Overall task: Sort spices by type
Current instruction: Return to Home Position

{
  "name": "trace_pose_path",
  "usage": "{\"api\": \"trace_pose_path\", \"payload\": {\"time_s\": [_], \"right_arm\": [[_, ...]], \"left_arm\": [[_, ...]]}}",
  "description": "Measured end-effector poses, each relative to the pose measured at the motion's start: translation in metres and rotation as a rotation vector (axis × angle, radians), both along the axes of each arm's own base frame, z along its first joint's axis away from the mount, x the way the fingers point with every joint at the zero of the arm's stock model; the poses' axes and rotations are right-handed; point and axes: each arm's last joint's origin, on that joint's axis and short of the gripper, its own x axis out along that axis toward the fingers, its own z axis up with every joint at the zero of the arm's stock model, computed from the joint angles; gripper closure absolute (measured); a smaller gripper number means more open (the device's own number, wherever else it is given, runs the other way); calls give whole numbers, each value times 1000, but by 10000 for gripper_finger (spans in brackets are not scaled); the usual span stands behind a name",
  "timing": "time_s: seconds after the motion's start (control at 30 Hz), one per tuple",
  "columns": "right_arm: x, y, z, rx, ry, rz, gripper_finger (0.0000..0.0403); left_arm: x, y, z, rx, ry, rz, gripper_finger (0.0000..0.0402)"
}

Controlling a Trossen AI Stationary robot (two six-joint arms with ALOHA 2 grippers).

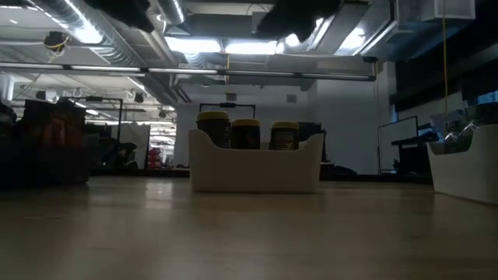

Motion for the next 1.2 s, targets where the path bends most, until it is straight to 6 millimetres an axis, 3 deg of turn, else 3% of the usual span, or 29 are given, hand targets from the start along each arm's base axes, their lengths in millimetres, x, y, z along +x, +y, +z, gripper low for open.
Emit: {"api": "trace_pose_path", "payload": {"time_s": [0.27,0.6,0.8,1.03,1.2], "right_arm": [[-19,-43,-7,-5,-10,-53,395],[-92,-76,-13,82,-235,-53,383],[-134,-82,-14,93,-341,-80,384],[-175,-82,-18,94,-507,-75,384],[-197,-82,-32,97,-567,-75,384]], "left_arm": [[-15,4,4,-19,-173,-113,400],[-45,24,-39,-100,-390,-125,399],[-63,34,-59,-116,-488,-63,399],[-80,38,-66,-128,-632,-43,399],[-86,39,-75,-141,-660,-40,400]]}}
